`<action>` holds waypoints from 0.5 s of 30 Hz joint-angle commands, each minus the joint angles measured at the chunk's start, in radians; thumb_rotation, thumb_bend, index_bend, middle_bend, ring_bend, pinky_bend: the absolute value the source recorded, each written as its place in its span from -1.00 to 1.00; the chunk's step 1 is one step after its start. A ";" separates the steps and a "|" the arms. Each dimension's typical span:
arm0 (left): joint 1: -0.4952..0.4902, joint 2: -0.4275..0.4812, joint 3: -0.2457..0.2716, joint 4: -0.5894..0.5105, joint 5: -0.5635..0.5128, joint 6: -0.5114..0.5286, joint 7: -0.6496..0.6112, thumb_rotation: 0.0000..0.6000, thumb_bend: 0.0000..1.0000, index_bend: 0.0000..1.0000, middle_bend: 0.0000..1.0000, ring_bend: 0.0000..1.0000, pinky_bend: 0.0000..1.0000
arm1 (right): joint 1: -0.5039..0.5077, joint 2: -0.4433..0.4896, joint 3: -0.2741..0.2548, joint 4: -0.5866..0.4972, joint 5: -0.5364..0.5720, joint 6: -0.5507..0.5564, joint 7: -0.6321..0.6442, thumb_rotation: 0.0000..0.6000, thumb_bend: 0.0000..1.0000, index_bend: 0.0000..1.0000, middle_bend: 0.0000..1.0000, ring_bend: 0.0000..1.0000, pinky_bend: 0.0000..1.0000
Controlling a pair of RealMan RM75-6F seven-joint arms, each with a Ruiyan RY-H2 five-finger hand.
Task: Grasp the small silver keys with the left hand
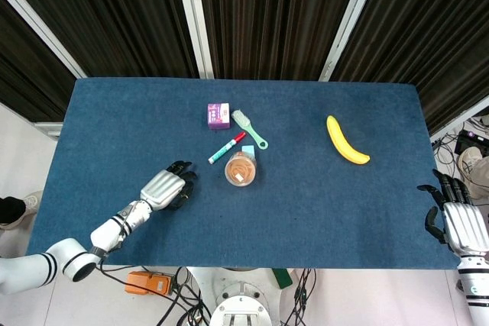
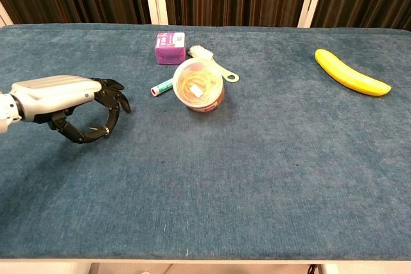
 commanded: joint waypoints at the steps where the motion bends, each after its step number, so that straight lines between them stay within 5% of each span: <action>1: 0.007 0.044 -0.014 -0.057 -0.010 0.027 0.020 1.00 0.34 0.31 -0.51 -0.94 -0.86 | 0.000 0.001 -0.001 -0.001 -0.002 0.000 0.002 1.00 1.00 -0.33 -0.80 -0.91 -1.00; 7: 0.017 0.149 -0.049 -0.188 -0.032 0.074 0.052 1.00 0.34 0.33 -0.50 -0.92 -0.87 | -0.003 0.001 -0.003 -0.002 -0.007 0.006 0.006 1.00 1.00 -0.33 -0.80 -0.91 -1.00; 15: -0.001 0.423 -0.169 -0.458 -0.101 0.128 0.166 1.00 0.33 0.33 -0.50 -0.92 -0.87 | -0.004 0.002 -0.003 -0.002 -0.009 0.009 0.007 1.00 1.00 -0.33 -0.80 -0.91 -1.00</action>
